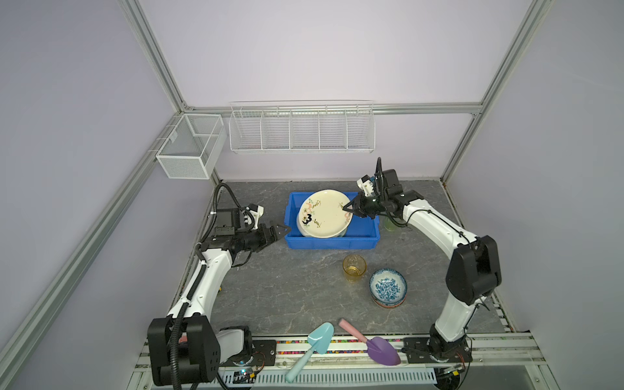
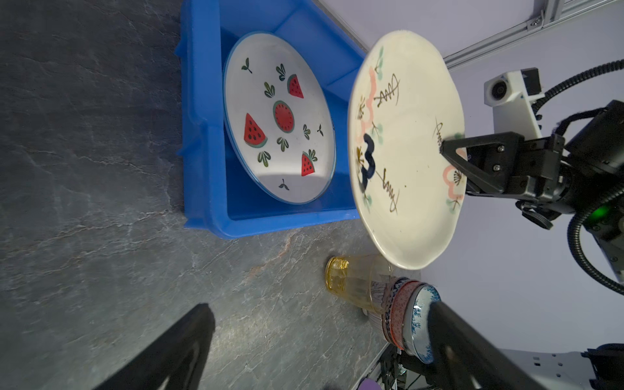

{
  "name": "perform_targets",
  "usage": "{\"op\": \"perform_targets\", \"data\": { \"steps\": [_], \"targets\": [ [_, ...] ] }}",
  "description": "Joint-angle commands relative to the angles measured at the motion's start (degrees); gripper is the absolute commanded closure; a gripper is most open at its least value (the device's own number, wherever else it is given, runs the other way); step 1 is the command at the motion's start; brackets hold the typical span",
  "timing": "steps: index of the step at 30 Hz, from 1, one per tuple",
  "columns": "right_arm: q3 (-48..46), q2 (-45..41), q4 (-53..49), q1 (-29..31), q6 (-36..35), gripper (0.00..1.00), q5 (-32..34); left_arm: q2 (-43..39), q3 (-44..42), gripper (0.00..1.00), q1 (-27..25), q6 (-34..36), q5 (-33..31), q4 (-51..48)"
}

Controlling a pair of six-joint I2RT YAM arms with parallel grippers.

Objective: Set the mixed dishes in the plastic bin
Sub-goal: 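Lower the cream floral plate into the bin onto the watermelon plate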

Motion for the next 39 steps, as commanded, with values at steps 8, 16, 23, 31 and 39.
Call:
{"op": "perform_targets", "data": {
  "steps": [8, 16, 23, 31, 39],
  "targets": [
    [11.03, 10.97, 6.66, -0.56, 3.7, 0.93, -3.04, -0.14, 0.1, 0.02, 0.03, 2.45, -1.26, -1.25],
    [11.04, 16.81, 12.04, -0.69, 7.02, 0.93, -4.04, 1.81, 0.22, 0.02, 0.09, 2.4, -0.5, -1.44],
    [9.91, 19.89, 15.41, -0.75, 8.24, 0.93, -4.39, 2.58, 0.11, 0.02, 0.07, 2.23, -0.12, -1.11],
    [6.31, 20.93, 18.1, -0.86, 8.84, 0.88, -3.38, 3.36, 0.23, 0.02, 0.08, 2.08, 0.29, -1.01],
    [2.69, 21.03, 19.8, -1.6, 9.03, 0.71, -1.97, 3.3, 0.21, 0.02, 0.09, 2.05, 0.56, -1.09]
  ]
}}
